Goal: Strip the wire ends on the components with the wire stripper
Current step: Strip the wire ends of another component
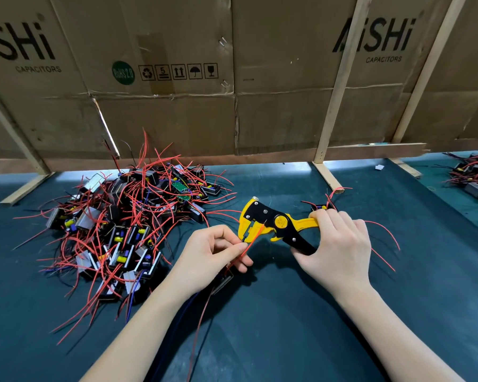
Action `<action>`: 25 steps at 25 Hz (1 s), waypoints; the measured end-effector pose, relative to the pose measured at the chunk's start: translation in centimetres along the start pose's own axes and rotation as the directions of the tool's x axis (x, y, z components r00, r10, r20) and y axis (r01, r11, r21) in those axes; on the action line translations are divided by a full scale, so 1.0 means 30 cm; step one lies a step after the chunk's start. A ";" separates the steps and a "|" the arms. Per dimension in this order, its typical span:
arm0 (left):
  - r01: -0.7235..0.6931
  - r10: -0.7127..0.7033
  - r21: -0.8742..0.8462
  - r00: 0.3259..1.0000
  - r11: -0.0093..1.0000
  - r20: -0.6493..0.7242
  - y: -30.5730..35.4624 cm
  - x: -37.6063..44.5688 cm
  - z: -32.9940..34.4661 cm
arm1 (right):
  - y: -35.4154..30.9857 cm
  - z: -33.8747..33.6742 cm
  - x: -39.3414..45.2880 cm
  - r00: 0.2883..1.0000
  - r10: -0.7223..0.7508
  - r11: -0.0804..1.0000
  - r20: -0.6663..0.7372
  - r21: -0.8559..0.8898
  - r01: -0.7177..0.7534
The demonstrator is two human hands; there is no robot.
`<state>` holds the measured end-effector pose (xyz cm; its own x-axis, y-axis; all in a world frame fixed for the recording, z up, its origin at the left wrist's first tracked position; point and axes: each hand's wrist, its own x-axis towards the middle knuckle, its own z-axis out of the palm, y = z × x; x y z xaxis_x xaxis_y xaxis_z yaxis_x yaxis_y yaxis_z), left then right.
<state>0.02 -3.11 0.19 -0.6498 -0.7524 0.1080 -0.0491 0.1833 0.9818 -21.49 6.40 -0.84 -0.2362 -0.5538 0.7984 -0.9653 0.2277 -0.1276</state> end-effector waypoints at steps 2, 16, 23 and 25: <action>0.007 -0.007 -0.004 1.000 1.000 -0.004 0.003 0.000 0.000 | 0.001 0.000 -0.002 1.000 -0.001 1.000 -0.004 0.001 0.001; -0.003 0.003 0.025 1.000 1.000 -0.011 -0.009 0.004 -0.015 | 0.001 0.006 -0.006 0.999 -0.005 1.000 -0.035 0.002 0.005; -0.002 0.001 0.071 1.000 0.998 0.014 -0.013 0.007 -0.024 | 0.010 0.016 -0.007 0.999 -0.023 1.000 -0.047 0.007 0.023; 0.005 -0.006 0.090 1.000 0.996 0.019 -0.016 0.007 -0.024 | 0.013 0.017 -0.010 0.998 -0.026 1.000 -0.052 0.002 0.026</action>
<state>0.44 -3.79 -0.14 -0.6640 -0.7412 0.0986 -0.1201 0.2359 0.9643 -21.86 6.23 -1.43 -0.2054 -0.5173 0.8308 -0.9713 0.2118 -0.1082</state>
